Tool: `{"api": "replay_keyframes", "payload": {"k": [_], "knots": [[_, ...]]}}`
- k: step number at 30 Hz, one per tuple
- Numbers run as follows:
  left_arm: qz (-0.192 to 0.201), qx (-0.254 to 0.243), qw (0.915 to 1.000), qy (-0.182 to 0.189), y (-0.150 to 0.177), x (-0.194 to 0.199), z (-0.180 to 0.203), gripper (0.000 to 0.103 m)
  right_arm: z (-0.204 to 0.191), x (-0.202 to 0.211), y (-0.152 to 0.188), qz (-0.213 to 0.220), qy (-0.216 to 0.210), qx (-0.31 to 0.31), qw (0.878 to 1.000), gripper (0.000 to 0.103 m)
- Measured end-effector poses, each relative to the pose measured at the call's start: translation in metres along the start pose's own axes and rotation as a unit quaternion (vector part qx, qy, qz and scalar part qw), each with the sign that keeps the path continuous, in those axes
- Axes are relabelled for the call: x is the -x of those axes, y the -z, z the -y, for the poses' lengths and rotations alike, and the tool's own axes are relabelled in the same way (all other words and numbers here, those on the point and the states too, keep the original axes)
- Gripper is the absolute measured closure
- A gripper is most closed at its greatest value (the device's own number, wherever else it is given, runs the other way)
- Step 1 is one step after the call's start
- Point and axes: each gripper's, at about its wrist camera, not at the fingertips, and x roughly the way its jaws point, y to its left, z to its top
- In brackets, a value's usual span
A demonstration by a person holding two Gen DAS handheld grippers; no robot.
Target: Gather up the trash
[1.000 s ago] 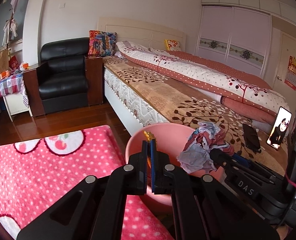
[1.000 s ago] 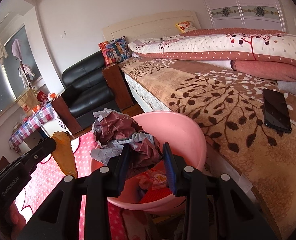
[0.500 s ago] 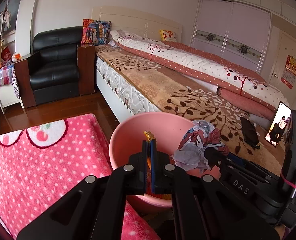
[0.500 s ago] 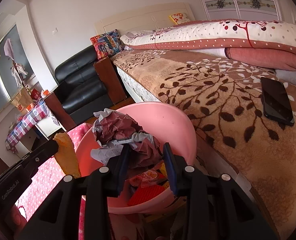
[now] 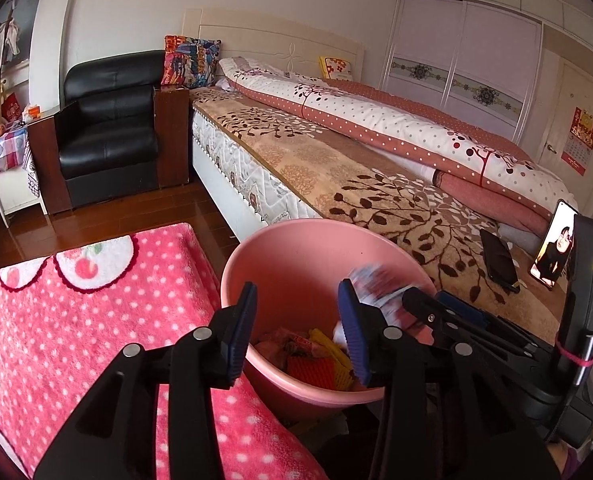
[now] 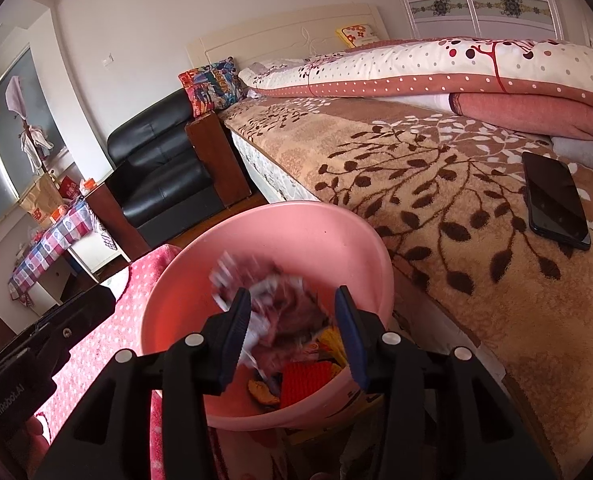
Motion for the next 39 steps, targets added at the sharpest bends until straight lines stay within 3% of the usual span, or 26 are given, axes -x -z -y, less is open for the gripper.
{"api": "replay_keyframes", "payload": {"k": [22, 25, 39], "knots": [[0.040, -0.006, 0.9988, -0.030, 0.009, 0.053, -0.006, 0.061, -0.039, 0.053, 0.023, 0.027, -0.030, 0.051, 0.998, 0.056], [0.045, -0.001, 0.9985, -0.032, 0.010, 0.062, -0.010, 0.061, -0.046, 0.062, 0.027, 0.034, -0.037, 0.059, 0.997, 0.046], [0.057, 0.007, 0.9972, -0.047, 0.022, 0.094, -0.028, 0.061, -0.080, 0.093, 0.052, 0.055, -0.071, 0.074, 0.993, 0.040]]}}
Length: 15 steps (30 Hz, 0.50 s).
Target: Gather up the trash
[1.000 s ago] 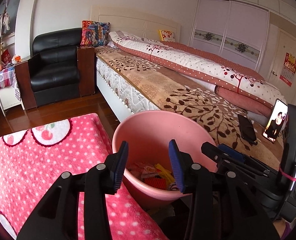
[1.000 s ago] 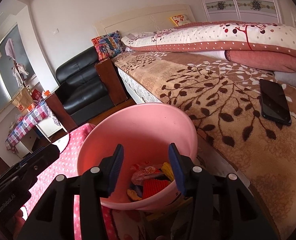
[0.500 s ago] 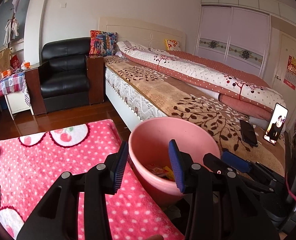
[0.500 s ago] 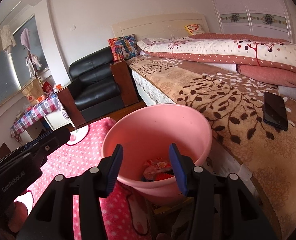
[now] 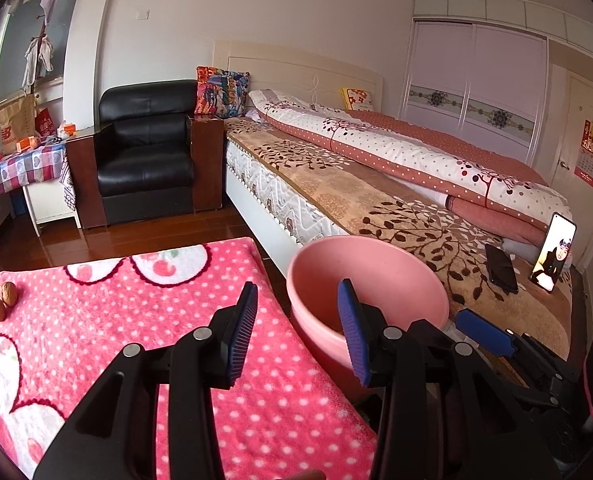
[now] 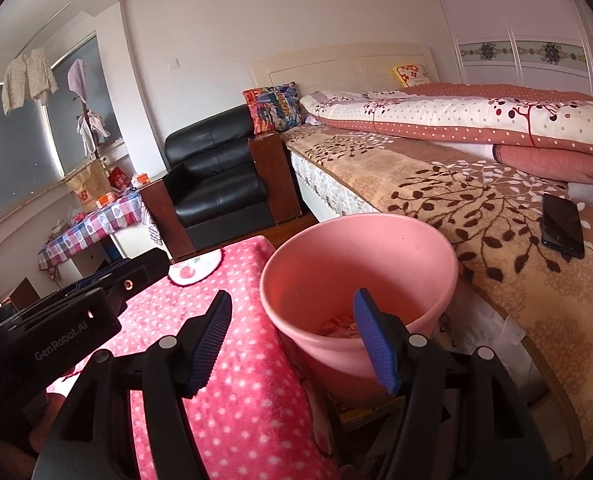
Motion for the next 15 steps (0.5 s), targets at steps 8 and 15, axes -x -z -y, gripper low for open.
{"api": "replay_keyframes", "payload": {"k": [8, 15], "knots": [[0.006, 0.008, 0.9999, -0.010, 0.005, 0.013, -0.014, 0.061, -0.022, 0.005, 0.005, -0.010, -0.011, 0.021, 1.000, 0.039], [0.012, 0.012, 0.9996, -0.021, 0.009, 0.023, -0.025, 0.061, -0.037, 0.008, 0.006, -0.012, -0.012, 0.036, 0.999, 0.038]]}}
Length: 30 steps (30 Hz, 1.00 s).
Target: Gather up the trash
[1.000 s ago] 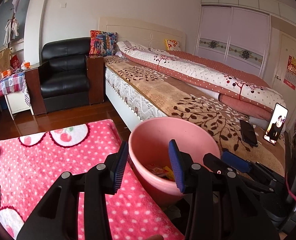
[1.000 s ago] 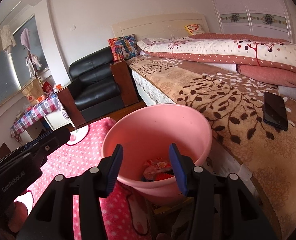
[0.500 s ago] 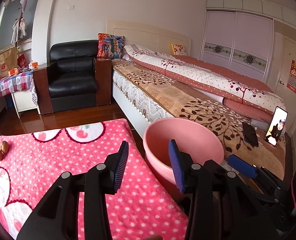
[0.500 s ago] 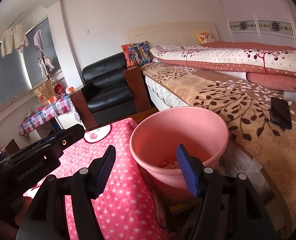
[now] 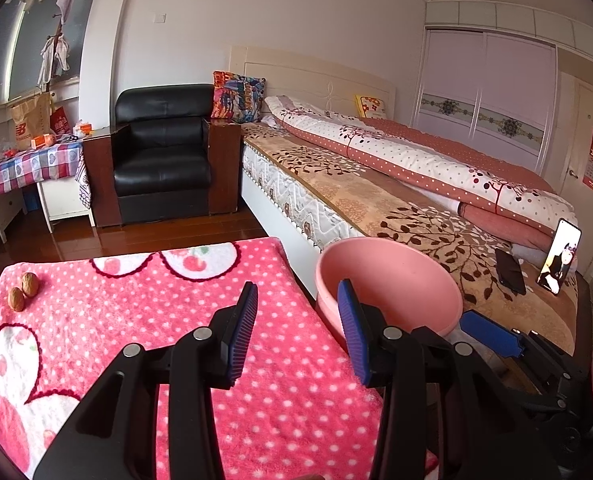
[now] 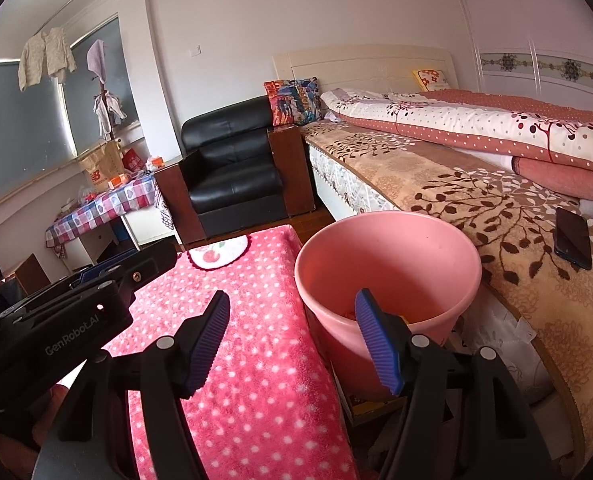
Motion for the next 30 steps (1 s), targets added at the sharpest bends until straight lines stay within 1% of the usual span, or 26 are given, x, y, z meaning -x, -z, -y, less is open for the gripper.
{"api": "replay_keyframes", "payload": {"k": [7, 13, 21, 30], "knots": [[0.003, 0.009, 0.9999, -0.007, 0.002, 0.005, -0.011, 0.061, -0.008, -0.002, 0.000, -0.005, -0.004, 0.007, 1.000, 0.038], [0.000, 0.015, 0.9997, -0.017, 0.006, 0.007, -0.022, 0.061, -0.009, -0.003, -0.001, -0.008, -0.010, -0.010, 1.000, 0.038], [0.002, 0.026, 0.9994, -0.025, 0.007, 0.009, -0.032, 0.061, -0.019, -0.003, -0.003, -0.010, -0.027, -0.008, 1.000, 0.037], [0.008, 0.031, 0.9981, -0.052, 0.007, 0.011, -0.042, 0.061, -0.029, -0.008, -0.005, -0.019, -0.042, -0.004, 0.999, 0.037]]}}
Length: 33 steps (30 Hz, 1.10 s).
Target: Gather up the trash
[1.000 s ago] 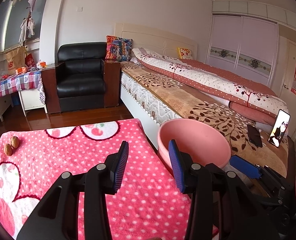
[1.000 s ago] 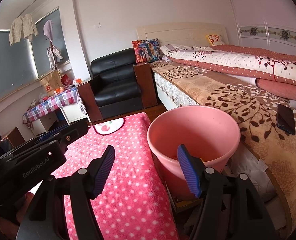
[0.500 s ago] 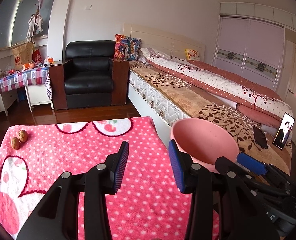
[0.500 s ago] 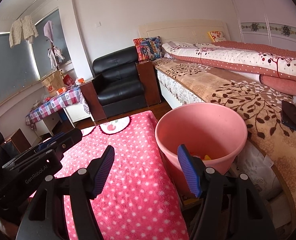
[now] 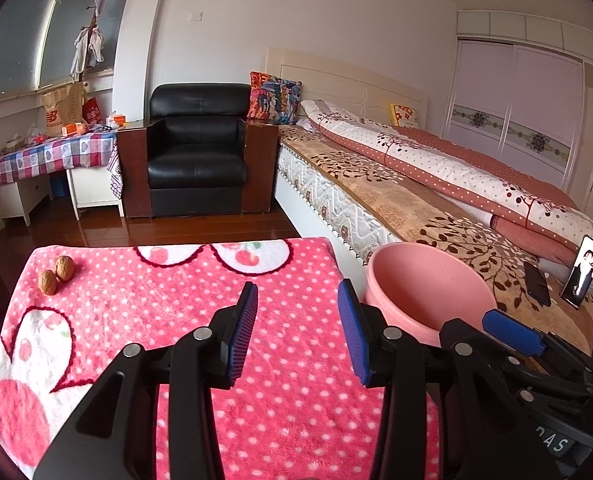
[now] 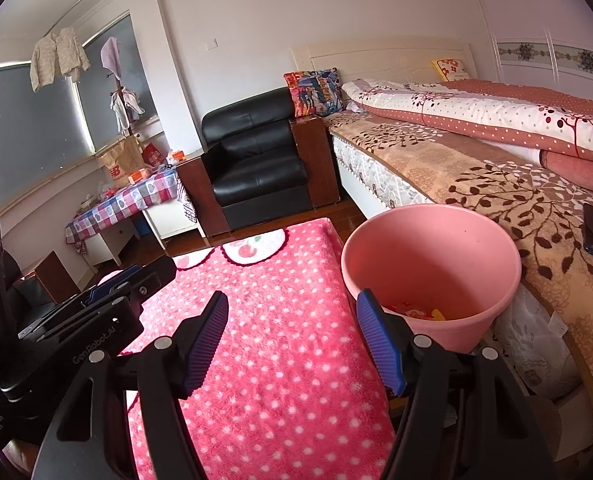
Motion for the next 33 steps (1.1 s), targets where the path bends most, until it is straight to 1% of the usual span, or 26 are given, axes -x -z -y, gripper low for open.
{"api": "replay_keyframes", "payload": {"k": [7, 33], "knots": [[0.012, -0.012, 0.9996, -0.021, 0.002, 0.003, -0.002, 0.061, -0.003, -0.008, 0.003, -0.013, -0.006, 0.001, 1.000, 0.036], [0.014, -0.016, 0.9995, -0.025, 0.002, 0.004, -0.003, 0.061, -0.002, -0.017, 0.007, -0.024, -0.004, 0.000, 1.000, 0.036]]}}
